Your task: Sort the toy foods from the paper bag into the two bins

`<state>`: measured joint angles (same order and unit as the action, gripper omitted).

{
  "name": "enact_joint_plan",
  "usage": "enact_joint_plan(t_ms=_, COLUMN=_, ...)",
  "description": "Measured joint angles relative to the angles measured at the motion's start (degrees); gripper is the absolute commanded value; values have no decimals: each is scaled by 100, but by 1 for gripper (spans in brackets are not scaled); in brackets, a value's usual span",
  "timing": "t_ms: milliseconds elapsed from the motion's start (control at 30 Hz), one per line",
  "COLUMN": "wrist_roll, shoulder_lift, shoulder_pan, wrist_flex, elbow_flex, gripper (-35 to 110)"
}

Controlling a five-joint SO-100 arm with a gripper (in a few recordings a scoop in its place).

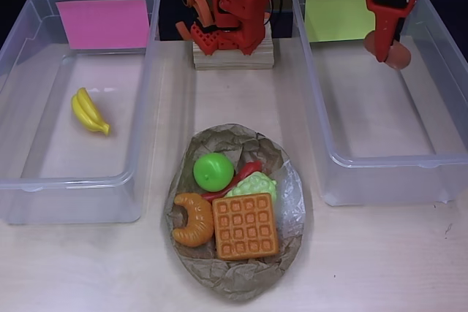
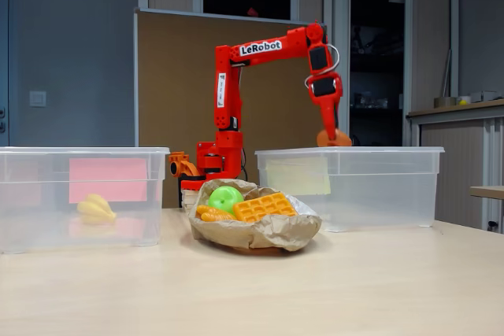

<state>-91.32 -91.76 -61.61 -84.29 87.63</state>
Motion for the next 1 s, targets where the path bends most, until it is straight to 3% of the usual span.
enact_joint_plan(t_ms=400, wrist_roll=-1644, shoulder_lift=1081, shoulder_pan=-598, wrist_flex=2057, elbow_flex=1863, gripper=8)
enact_joint_plan(t_ms=567, wrist_roll=-1898, shoulder_lift=1600, shoulder_pan=-703, wrist_flex=2646, elbow_flex=1872, gripper=24)
enact_joint_plan(t_ms=733, wrist_roll=-1925, shoulder_lift=1916, shoulder_pan=-756, wrist_flex=2830, elbow_flex=1898, gripper=35)
enact_joint_plan(t_ms=900, wrist_roll=-1898, shoulder_lift=1881, shoulder_pan=-756, wrist_flex=2795, elbow_flex=1890, gripper=36)
enact_joint_plan(t_ms=1000, wrist_roll=-1784, shoulder_lift=1802, shoulder_pan=-747, wrist_flex=2276, elbow_flex=1705, gripper=35)
